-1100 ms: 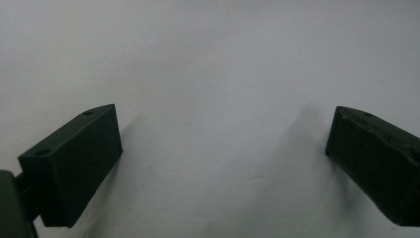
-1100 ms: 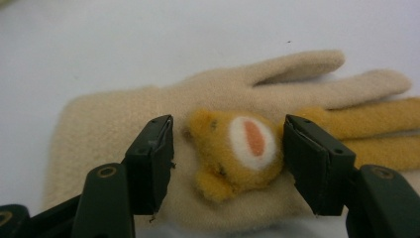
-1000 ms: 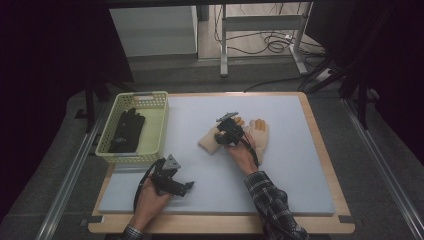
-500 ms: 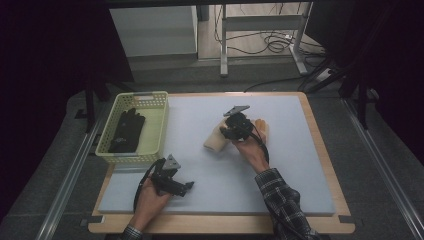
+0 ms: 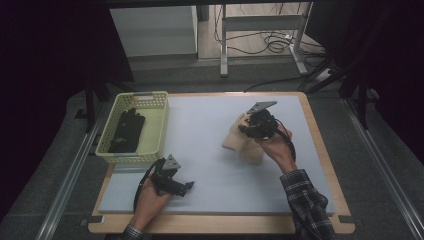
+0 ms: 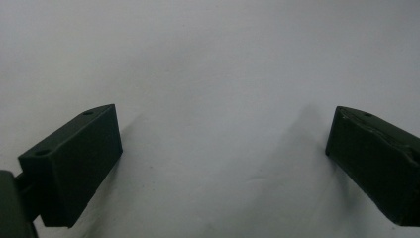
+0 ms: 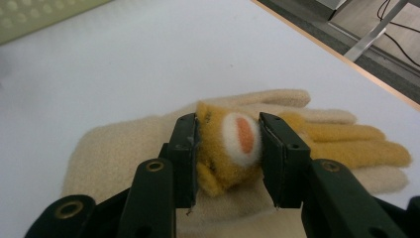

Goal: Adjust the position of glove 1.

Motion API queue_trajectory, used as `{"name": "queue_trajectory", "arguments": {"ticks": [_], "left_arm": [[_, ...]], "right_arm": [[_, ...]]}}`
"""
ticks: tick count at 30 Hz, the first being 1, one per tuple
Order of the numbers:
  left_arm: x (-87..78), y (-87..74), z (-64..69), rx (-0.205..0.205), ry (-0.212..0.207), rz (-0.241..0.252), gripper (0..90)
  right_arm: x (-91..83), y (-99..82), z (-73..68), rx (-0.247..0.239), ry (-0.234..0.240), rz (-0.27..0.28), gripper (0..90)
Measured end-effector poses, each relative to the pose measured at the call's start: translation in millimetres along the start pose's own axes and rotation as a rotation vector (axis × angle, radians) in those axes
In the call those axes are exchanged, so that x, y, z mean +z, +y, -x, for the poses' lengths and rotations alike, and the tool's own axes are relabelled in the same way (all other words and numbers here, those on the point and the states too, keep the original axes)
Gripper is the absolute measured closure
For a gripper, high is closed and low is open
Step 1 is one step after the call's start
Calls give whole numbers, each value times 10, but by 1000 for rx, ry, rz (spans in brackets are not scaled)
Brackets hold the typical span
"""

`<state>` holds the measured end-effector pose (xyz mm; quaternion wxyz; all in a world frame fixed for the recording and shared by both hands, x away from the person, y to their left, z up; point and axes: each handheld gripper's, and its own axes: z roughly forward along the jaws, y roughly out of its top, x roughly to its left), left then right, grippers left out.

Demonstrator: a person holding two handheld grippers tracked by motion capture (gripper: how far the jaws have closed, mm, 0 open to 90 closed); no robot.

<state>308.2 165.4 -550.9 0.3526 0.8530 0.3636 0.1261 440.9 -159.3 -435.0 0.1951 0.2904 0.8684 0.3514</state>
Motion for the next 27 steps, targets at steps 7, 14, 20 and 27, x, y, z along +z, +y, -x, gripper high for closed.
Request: {"name": "queue_trajectory", "arguments": {"ticks": [7, 14, 20, 27], "left_arm": [[0, 0, 0, 0, 0, 0, 9], [0, 0, 0, 0, 0, 0, 9], [1, 0, 0, -1, 0, 1, 9], [0, 0, 0, 0, 0, 0, 9]], "right_arm": [[-86, -224, 202, -54, 43, -20, 608], [-17, -418, 350, -94, 90, -37, 608], [144, -573, 419, -71, 119, -72, 568], [45, -550, 382, 0, 46, -38, 416]]}}
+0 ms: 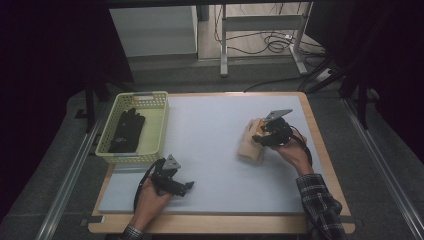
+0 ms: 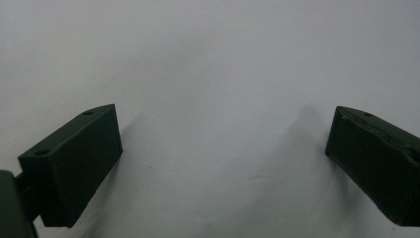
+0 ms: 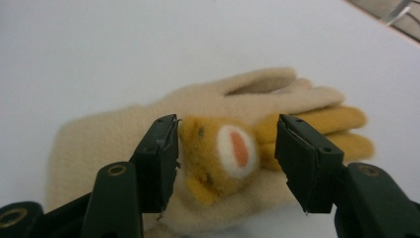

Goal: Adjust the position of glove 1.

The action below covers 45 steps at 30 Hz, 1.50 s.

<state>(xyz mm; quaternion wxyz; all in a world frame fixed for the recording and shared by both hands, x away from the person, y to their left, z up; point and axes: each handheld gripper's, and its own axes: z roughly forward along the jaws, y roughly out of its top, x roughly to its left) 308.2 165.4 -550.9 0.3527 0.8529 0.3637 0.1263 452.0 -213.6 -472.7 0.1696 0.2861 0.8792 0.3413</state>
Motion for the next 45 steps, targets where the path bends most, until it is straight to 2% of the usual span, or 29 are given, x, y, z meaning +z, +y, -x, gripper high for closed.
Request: {"name": "queue_trajectory", "arguments": {"ticks": [3, 5, 7, 9, 10, 12, 14, 15, 17, 18, 19, 21, 22, 32, 35, 40, 42, 45], "left_arm": [[0, 0, 0, 0, 0, 0, 9], [1, -1, 0, 0, 0, 1, 9], [1, 0, 0, 0, 0, 1, 9], [1, -1, 0, 0, 0, 1, 9], [1, -1, 0, 0, 0, 1, 9], [2, -1, 2, -2, 0, 3, 9], [2, -1, 1, -1, 0, 2, 9], [2, -1, 2, -2, 0, 2, 9], [2, -1, 1, -2, 0, 2, 9], [2, -1, 1, -2, 0, 2, 9], [2, -1, 2, -2, 0, 2, 9], [2, -1, 1, -2, 0, 2, 9], [2, -1, 1, -2, 0, 2, 9], [1, 0, 0, 0, 0, 1, 9], [2, 0, 0, -1, 0, 1, 9], [2, -1, 2, -2, 0, 2, 9], [2, -1, 1, -2, 0, 2, 9], [2, -1, 1, -1, 0, 2, 9]], "right_arm": [[-139, 25, -65, 48, 4, 39, 483], [-204, 13, -130, 72, 35, 45, 576], [-223, -20, -207, 86, 70, 38, 596], [-217, -44, -254, 90, 82, 32, 596], [-184, -98, -352, 82, 87, 23, 529], [-131, -156, -446, 69, 72, 8, 445], [-75, -211, -517, 41, 51, -14, 433], [-49, -238, -545, 24, 30, -20, 453], [-23, -285, -571, 1, -12, -26, 591], [-29, -300, -577, 12, -20, -14, 678], [-29, -300, -577, 12, -20, -14, 678], [-57, -320, -575, 16, -29, -6, 849], [-65, -318, -579, 19, -31, -6, 858], [-354, -214, -517, -6, -73, -10, 870], [-337, -260, -499, 19, -52, -8, 862], [-154, -361, -530, 32, -25, -20, 828], [-172, -339, -524, 29, -22, -7, 785], [-287, -276, -488, 32, -35, 21, 724]]}}
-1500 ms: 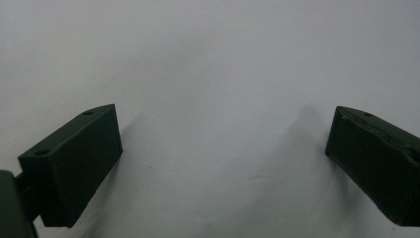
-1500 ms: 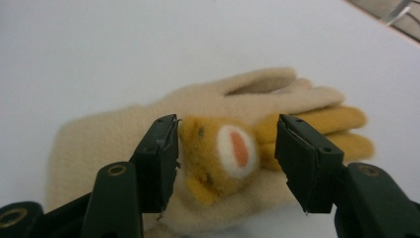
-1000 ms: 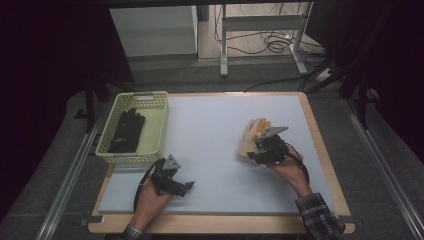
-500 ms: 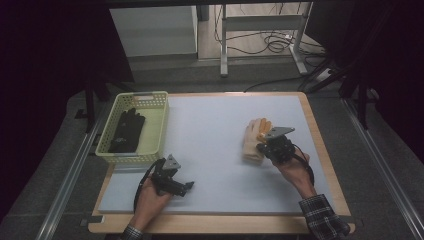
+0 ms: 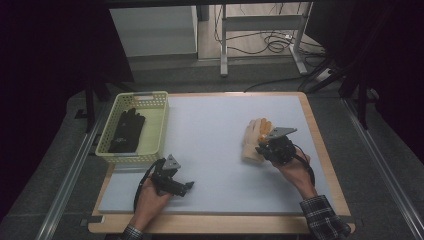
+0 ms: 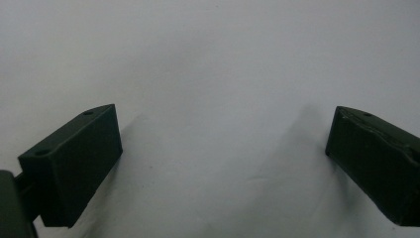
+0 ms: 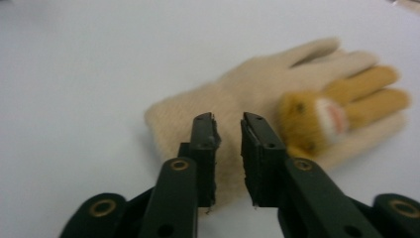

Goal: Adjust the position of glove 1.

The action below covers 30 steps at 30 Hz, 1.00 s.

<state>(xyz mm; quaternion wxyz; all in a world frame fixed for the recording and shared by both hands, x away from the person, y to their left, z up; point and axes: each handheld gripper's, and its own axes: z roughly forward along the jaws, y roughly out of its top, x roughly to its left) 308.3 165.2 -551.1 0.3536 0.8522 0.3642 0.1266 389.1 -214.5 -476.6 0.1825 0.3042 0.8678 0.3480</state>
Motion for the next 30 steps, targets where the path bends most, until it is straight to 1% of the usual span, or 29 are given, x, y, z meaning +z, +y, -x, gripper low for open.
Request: {"name": "queue_trajectory", "arguments": {"ticks": [3, 5, 8, 11, 12, 15, 18, 19, 22, 30], "left_arm": [[-1, 0, -1, 2, 0, -1, 9], [1, 0, 2, -2, -1, 2, 9], [0, 0, 2, -2, -1, 0, 9], [0, 0, 1, -1, -1, 0, 9], [0, 0, 1, -1, -1, 0, 9], [0, 0, 1, -1, 0, 0, 9], [0, 0, 1, -1, -1, 0, 9], [0, 0, 1, -1, 0, 0, 9], [0, 0, 1, 0, -1, 0, 9], [0, 0, 1, -1, 0, 0, 9]], "right_arm": [[-115, 28, 76, 27, -27, 19, 714], [-147, -2, 150, 56, -46, 14, 732], [-103, -117, 251, 93, -82, -20, 800], [16, -260, 304, 135, -69, -43, 812], [61, -299, 307, 136, -65, -54, 812], [183, -371, 282, 145, -56, -62, 811], [249, -380, 254, 156, -38, -50, 811], [265, -375, 241, 164, -27, -46, 811], [307, -349, 198, 165, -12, -31, 810], [463, -220, 59, 150, 17, -11, 795]]}}
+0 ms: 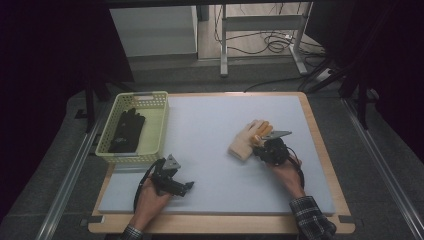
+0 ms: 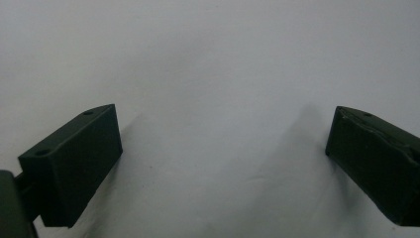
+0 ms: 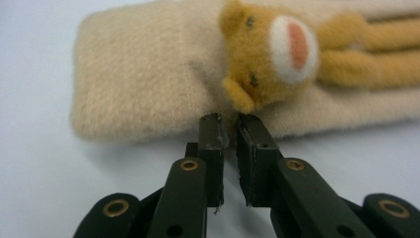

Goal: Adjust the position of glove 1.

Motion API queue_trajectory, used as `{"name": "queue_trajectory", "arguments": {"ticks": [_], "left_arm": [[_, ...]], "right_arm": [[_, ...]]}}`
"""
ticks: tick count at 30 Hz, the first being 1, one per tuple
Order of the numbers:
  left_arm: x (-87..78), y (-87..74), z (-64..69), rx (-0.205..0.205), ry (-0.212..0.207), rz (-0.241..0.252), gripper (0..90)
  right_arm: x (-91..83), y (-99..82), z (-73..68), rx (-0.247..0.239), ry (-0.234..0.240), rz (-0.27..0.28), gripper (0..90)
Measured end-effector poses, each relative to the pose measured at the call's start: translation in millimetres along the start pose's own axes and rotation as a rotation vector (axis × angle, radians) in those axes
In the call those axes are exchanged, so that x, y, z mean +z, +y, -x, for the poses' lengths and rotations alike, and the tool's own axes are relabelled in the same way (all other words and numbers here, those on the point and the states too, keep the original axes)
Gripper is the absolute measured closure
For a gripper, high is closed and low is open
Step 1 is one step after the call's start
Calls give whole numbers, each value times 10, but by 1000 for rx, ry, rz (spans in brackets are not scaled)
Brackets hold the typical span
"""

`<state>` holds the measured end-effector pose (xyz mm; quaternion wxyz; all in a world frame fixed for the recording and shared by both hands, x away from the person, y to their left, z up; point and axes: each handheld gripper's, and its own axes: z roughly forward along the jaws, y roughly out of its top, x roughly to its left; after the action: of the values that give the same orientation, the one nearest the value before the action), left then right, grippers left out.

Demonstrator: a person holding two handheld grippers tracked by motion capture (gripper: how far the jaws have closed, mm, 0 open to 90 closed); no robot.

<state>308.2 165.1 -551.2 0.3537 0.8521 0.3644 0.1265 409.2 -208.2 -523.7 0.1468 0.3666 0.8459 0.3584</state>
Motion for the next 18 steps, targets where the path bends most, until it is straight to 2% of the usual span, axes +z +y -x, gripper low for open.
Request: {"name": "queue_trajectory", "arguments": {"ticks": [7, 8, 11, 18], "left_arm": [[0, 0, 3, 2, 2, -1, 8], [0, 1, 3, 2, 2, -2, 8], [1, 5, 2, 1, 1, -6, 9], [2, 9, 1, 1, 1, -9, 8]], "right_arm": [[144, 115, -141, -25, 19, 6, 780], [159, 123, -169, -43, 13, 1, 762], [81, 104, -149, -36, 13, 15, 711], [-161, -5, -85, -20, -24, 28, 580]]}}
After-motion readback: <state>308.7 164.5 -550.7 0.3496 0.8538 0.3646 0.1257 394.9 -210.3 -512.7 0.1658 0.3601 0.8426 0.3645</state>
